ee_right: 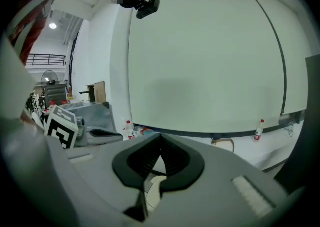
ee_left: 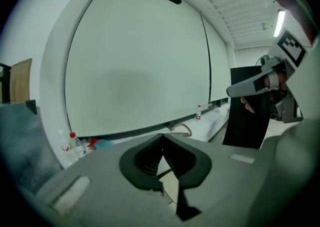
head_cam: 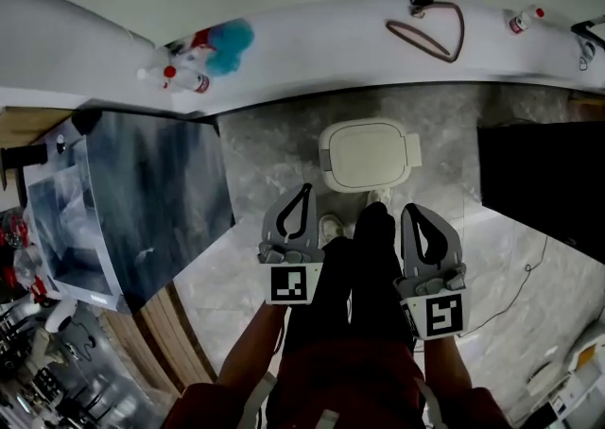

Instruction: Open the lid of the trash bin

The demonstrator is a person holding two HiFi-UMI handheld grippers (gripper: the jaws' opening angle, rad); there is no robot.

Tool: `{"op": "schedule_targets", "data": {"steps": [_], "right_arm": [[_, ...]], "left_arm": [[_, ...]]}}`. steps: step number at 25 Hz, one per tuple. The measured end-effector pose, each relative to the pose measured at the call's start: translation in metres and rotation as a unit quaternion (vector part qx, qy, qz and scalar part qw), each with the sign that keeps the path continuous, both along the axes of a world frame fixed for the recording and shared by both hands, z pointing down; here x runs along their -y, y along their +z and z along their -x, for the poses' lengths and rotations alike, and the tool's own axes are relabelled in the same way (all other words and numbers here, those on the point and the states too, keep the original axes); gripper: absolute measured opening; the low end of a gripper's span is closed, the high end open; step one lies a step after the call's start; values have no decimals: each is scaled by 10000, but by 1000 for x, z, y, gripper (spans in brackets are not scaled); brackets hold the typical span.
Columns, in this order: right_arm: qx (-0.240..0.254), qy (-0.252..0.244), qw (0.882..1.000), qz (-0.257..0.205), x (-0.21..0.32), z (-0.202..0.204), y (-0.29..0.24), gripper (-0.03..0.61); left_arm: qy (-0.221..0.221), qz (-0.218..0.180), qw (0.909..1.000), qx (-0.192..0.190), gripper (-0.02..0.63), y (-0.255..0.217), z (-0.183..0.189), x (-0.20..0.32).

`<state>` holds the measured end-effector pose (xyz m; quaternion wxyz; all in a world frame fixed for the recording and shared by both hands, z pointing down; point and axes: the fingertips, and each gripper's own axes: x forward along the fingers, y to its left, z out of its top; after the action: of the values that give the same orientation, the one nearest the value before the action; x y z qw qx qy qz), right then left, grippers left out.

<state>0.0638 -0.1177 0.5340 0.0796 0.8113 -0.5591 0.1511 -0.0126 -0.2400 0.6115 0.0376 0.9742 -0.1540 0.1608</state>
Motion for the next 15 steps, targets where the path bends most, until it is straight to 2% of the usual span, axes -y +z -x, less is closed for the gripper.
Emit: {"op": "schedule_targets", "data": {"steps": [5, 15], "right_arm": [[286, -54, 9993, 243, -2, 12, 45, 0], [793, -524, 9930, 708, -7, 36, 135, 0]], "left_arm": [[4, 206, 9992, 338, 3, 65, 4, -6], [69, 573, 9926, 1071, 3, 192, 2, -25]]}}
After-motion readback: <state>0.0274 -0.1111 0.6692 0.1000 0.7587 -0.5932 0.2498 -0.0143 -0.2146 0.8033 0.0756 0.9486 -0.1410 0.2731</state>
